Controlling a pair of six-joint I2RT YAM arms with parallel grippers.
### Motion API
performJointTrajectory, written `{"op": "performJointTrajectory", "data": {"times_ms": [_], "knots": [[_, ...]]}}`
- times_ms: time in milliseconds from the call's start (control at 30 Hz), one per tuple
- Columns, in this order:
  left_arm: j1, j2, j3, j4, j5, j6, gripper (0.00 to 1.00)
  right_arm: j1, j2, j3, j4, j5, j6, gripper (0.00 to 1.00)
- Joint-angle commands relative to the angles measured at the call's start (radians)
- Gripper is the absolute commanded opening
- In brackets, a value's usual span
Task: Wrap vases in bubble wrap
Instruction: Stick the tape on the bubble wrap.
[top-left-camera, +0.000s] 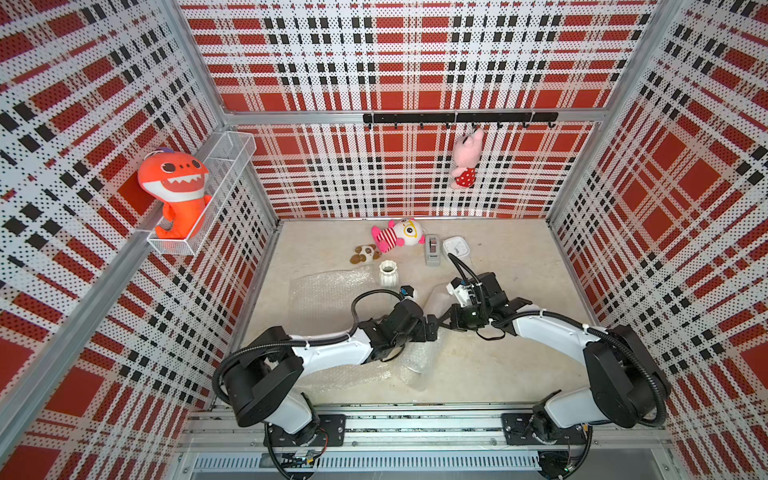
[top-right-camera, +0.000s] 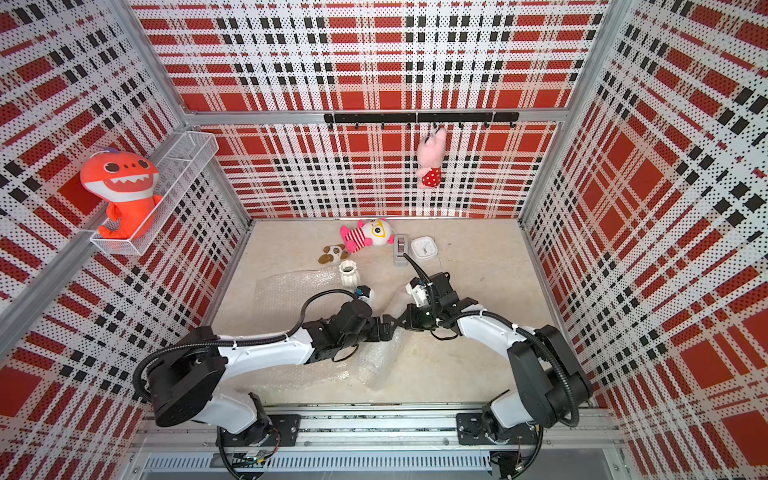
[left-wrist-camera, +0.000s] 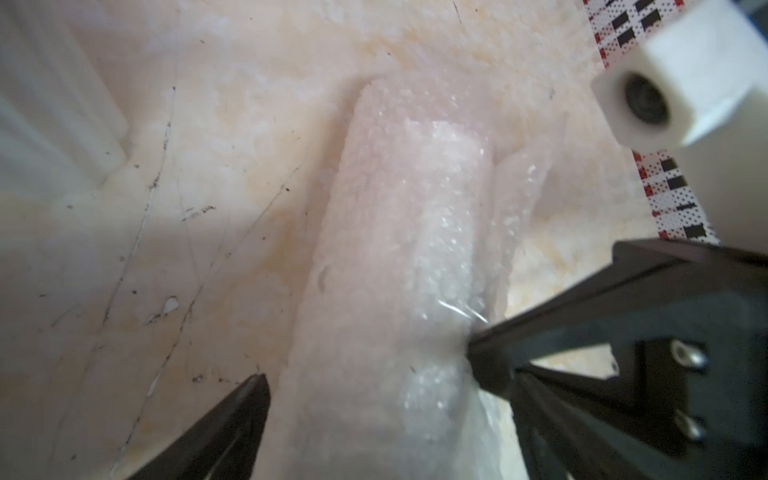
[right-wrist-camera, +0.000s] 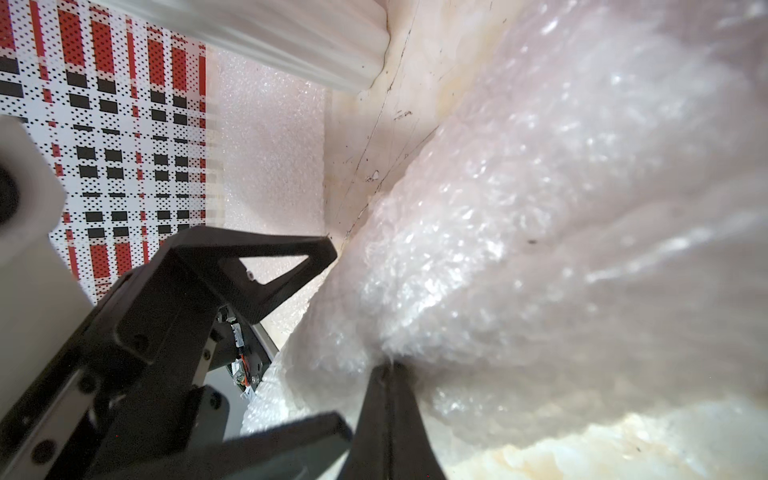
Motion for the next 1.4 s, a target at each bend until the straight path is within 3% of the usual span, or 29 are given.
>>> {"op": "performJointTrajectory", "data": {"times_ms": [0,200,667,967,1167,1367], "knots": [[-0.002,-0.043,-0.033,0.014,0.077,0.039,0.95,0.005,0.016,0.019,0.003,0.026,-0.012,0.00],[-0.011,-0.037,-0.025,-0.108,0.043,0.082,0.92,0.006,0.015,0.022,0.002,0.029,-0.012,0.00],[-0.026,0.042,0.039,-0.097,0.062,0.130,0.87,0.012,0.027,0.029,0.006,0.029,-0.012,0.00],[0.004,0.002,-0.020,-0.087,0.074,0.111,0.61,0.012,-0.003,0.075,-0.106,0.092,-0.077,0.00],[0.003,0.016,-0.030,-0.068,0.097,0.106,0.57,0.012,-0.031,0.101,-0.166,0.120,-0.096,0.00],[0.001,0.020,-0.031,-0.062,0.106,0.109,0.57,0.012,-0.029,0.110,-0.210,0.148,-0.116,0.10]]}}
